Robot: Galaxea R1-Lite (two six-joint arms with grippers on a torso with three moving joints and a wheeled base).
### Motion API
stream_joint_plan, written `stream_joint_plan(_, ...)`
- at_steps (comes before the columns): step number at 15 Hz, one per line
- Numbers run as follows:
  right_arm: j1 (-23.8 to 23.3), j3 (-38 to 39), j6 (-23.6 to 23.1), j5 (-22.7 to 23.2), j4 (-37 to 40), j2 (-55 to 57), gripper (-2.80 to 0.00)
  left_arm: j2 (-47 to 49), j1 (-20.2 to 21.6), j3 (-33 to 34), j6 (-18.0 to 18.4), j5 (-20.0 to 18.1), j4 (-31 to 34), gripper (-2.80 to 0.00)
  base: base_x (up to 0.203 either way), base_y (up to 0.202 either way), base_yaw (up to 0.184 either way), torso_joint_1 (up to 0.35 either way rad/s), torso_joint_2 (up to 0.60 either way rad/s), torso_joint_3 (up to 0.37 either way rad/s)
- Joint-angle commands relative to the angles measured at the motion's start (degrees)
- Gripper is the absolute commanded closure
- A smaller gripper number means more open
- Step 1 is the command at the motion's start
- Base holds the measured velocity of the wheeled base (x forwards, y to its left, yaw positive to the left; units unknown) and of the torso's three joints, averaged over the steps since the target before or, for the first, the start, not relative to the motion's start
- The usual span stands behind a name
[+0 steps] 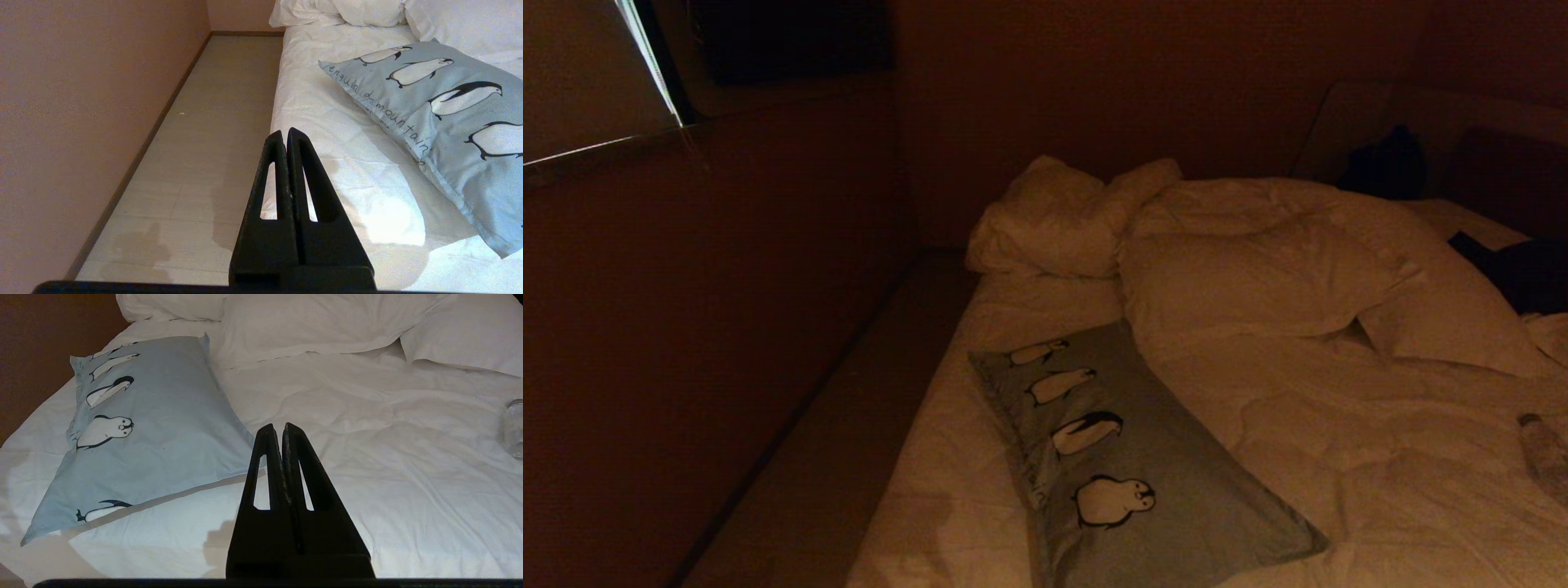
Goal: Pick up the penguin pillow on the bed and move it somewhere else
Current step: Pick up the pillow
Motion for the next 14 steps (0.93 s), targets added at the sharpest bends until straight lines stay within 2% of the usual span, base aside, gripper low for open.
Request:
stream_joint_plan(1, 0.02, 0.18, 0.00, 0.02, -0.02, 0.05, 0.00, 0.02, -0.02, 0.00, -0.04, 0.04, -0.01, 0.00, 0.000, 0.000, 0.000, 0.000, 0.00, 0.000)
stream_joint_plan(5, 0.02, 0.18, -0.33, 0.02, -0.19, 0.06, 0.00, 0.02, -0.02, 0.00, 0.05, 0.04, -0.01, 0.00, 0.000, 0.000, 0.000, 0.000, 0.00, 0.000)
stream_joint_plan(7, 0.02, -0.39, -2.06, 0.43, 0.20, 0.07, 0.00, 0.00, 0.06, 0.00, 0.02, 0.04, -0.01, 0.00, 0.000, 0.000, 0.000, 0.000, 0.00, 0.000)
stream_joint_plan(9, 0.07, -5.83, -2.54, 2.45, 0.80, 2.20, 0.00, 0.00, 0.06, 0.00, -0.04, 0.04, -0.01, 0.00, 0.000, 0.000, 0.000, 0.000, 0.00, 0.000)
stream_joint_plan(14, 0.19, -19.13, -0.96, 6.60, 0.68, 27.20, 0.00, -0.04, 0.00, 0.00, -0.01, 0.04, -0.01, 0.00, 0.000, 0.000, 0.000, 0.000, 0.00, 0.000)
